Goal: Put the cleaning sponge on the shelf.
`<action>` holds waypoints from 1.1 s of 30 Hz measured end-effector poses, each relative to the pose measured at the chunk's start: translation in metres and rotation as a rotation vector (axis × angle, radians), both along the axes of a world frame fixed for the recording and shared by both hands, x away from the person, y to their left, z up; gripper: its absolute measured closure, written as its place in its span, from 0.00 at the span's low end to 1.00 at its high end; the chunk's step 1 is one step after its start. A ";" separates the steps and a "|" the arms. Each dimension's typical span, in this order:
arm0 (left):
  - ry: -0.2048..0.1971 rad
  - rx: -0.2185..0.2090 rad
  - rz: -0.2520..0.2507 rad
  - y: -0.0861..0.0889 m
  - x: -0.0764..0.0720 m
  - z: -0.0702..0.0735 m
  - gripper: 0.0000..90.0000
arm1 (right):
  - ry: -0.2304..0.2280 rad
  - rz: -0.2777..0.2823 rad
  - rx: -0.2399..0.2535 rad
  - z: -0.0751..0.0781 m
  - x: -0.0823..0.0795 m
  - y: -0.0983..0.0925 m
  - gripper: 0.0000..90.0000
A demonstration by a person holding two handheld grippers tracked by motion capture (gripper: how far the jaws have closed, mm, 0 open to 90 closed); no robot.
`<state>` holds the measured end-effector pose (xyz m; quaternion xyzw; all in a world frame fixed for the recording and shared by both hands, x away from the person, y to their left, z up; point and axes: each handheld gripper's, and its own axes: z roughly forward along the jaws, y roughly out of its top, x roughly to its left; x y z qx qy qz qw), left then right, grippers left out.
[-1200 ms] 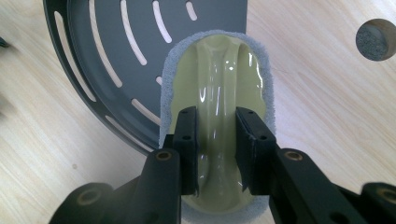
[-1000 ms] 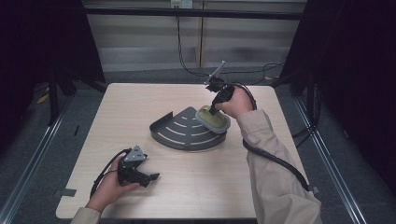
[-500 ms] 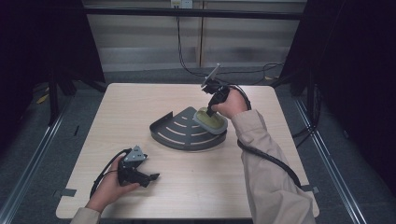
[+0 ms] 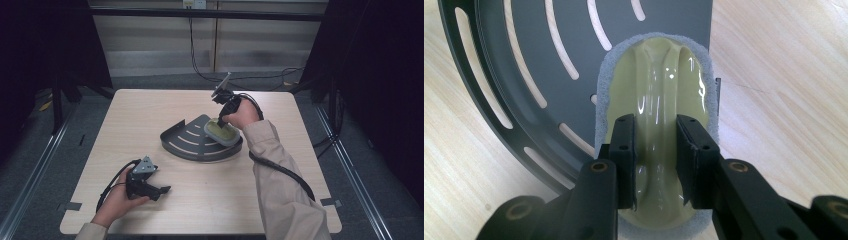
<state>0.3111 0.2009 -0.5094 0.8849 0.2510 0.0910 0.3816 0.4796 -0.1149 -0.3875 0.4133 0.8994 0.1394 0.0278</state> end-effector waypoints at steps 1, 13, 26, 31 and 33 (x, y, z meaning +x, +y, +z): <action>0.001 -0.001 0.000 0.000 0.000 0.000 0.10 | 0.000 0.000 0.000 0.000 0.000 0.000 0.79; -0.004 0.008 -0.002 0.000 -0.001 0.000 0.10 | 0.015 0.009 -0.017 -0.013 -0.001 0.001 0.79; -0.003 0.007 -0.003 0.001 -0.001 0.000 0.10 | 0.014 0.016 -0.030 -0.018 0.000 0.003 0.79; -0.003 0.006 -0.003 0.000 -0.001 0.000 0.10 | 0.020 0.021 -0.035 -0.022 0.000 0.004 0.79; -0.003 0.006 -0.002 0.000 -0.001 0.000 0.10 | 0.019 0.018 -0.031 -0.023 0.000 0.004 0.79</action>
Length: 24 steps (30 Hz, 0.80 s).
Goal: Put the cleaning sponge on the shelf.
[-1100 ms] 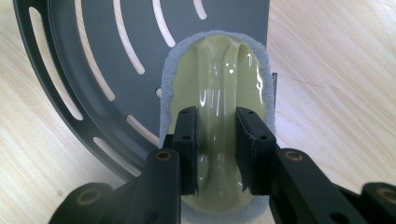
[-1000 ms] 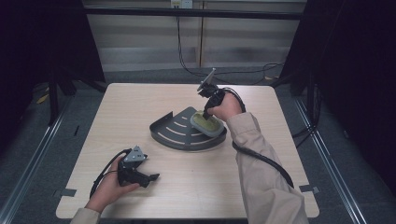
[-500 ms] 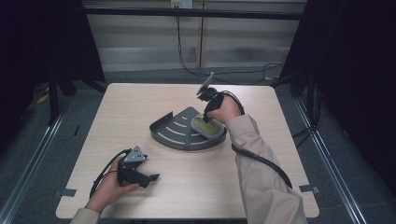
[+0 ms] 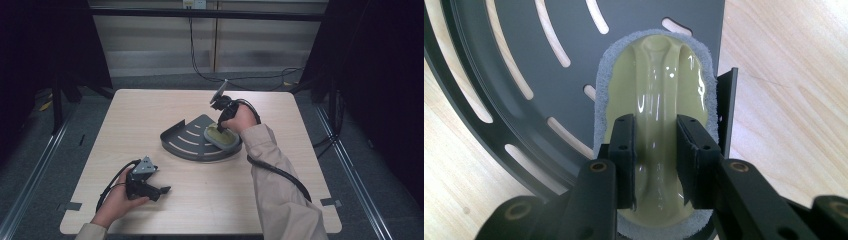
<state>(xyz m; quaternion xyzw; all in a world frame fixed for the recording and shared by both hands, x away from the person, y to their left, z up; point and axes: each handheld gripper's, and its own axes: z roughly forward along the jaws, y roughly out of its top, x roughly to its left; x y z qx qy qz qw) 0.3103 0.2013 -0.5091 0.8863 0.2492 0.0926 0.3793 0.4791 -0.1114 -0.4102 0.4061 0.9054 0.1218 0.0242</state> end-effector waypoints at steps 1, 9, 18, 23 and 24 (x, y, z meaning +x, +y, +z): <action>0.000 0.000 0.000 0.000 0.000 0.000 0.10 | -0.001 0.003 -0.005 0.000 0.000 -0.001 0.79; -0.001 0.000 0.001 0.000 0.000 0.000 0.10 | 0.022 -0.002 -0.015 -0.007 -0.001 -0.006 0.78; -0.001 0.000 0.000 0.000 0.000 0.000 0.10 | 0.038 -0.005 -0.038 -0.008 -0.002 -0.007 0.78; 0.000 -0.001 0.001 0.000 0.000 0.000 0.10 | 0.043 -0.003 -0.048 -0.009 -0.002 -0.006 0.78; -0.001 -0.001 0.000 0.000 0.000 0.000 0.10 | 0.043 -0.004 -0.048 -0.009 -0.002 -0.006 0.78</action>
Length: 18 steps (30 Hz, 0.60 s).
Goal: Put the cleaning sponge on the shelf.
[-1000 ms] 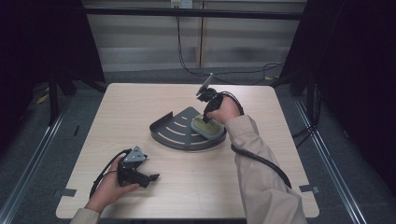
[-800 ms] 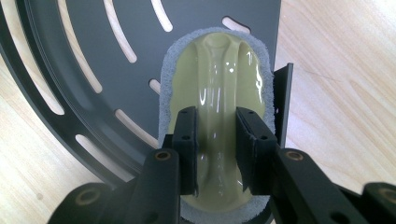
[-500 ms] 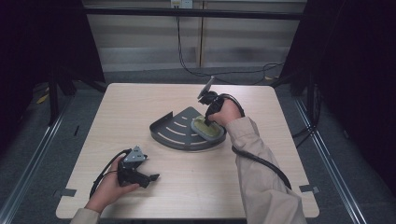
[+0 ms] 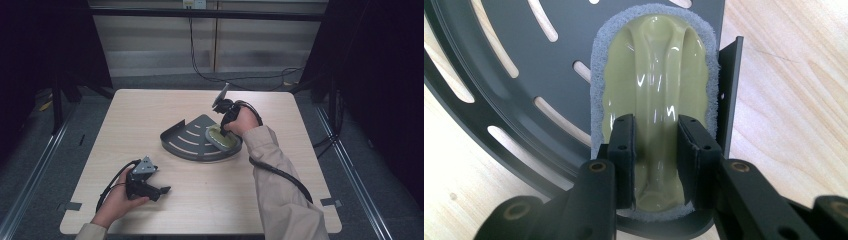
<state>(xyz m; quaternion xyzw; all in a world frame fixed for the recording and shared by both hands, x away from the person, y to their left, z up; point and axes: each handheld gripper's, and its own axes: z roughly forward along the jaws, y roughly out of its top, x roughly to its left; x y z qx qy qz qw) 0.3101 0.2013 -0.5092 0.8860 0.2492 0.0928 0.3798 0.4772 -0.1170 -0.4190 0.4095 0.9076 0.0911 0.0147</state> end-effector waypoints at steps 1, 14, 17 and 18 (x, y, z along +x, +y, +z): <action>0.000 0.000 0.000 0.000 0.000 0.000 0.10 | 0.002 -0.001 0.003 0.000 0.000 0.000 0.78; 0.000 0.000 0.000 0.000 0.000 0.000 0.10 | 0.009 -0.007 -0.005 0.002 0.000 -0.002 0.76; 0.003 -0.002 -0.001 0.000 0.000 0.000 0.10 | 0.012 -0.017 -0.009 0.002 0.000 -0.002 0.75; 0.003 -0.002 -0.001 0.000 0.000 0.000 0.10 | 0.012 -0.017 -0.009 0.002 0.000 -0.002 0.75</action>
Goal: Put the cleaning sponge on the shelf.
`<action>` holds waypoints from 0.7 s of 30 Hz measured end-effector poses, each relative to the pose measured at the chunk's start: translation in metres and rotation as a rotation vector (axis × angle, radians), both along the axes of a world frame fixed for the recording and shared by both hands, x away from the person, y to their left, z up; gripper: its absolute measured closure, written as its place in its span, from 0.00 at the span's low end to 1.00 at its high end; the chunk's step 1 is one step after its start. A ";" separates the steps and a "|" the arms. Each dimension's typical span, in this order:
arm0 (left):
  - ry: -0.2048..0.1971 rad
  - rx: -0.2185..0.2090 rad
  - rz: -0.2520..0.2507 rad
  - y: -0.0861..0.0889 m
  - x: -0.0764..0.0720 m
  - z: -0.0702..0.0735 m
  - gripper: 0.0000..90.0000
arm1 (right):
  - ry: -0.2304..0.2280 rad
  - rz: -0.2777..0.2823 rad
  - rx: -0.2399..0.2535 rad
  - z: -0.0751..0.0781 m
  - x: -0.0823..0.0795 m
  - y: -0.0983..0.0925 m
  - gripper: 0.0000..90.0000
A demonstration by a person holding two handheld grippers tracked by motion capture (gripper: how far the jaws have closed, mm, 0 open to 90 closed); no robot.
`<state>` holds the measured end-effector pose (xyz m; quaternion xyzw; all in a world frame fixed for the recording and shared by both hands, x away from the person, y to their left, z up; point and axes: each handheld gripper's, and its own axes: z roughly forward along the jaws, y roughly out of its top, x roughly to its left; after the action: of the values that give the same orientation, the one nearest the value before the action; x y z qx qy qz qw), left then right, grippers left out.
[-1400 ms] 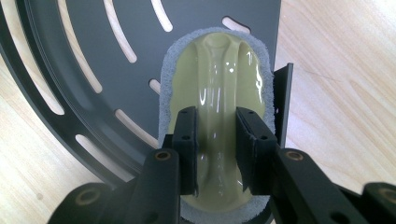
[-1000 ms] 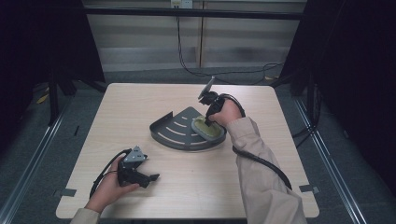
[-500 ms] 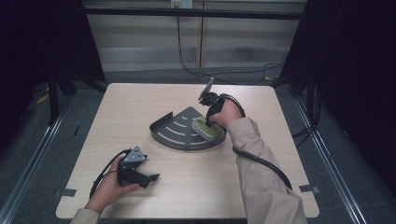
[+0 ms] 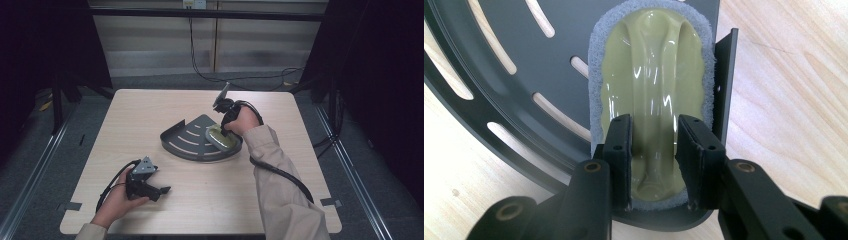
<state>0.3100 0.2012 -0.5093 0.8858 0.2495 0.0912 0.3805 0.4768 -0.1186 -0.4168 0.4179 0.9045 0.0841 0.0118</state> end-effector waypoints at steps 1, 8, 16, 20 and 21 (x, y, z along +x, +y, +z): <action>-0.003 0.001 0.001 0.000 0.000 0.000 0.10 | 0.000 0.001 0.001 0.000 0.000 0.000 0.75; -0.003 0.001 0.001 0.000 0.000 0.000 0.10 | 0.000 -0.001 -0.003 0.000 0.000 0.000 0.75; -0.003 0.002 0.000 0.000 0.000 0.000 0.10 | -0.007 -0.010 -0.016 0.001 0.000 0.003 0.62; -0.004 0.004 0.000 0.000 0.000 0.000 0.10 | -0.017 -0.022 -0.022 0.001 0.000 0.003 0.50; -0.004 0.004 0.000 0.000 0.000 0.000 0.10 | -0.017 -0.023 -0.020 0.001 0.000 0.003 0.48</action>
<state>0.3099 0.2015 -0.5090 0.8864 0.2484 0.0935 0.3792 0.4764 -0.1152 -0.4157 0.4272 0.9004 0.0786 0.0246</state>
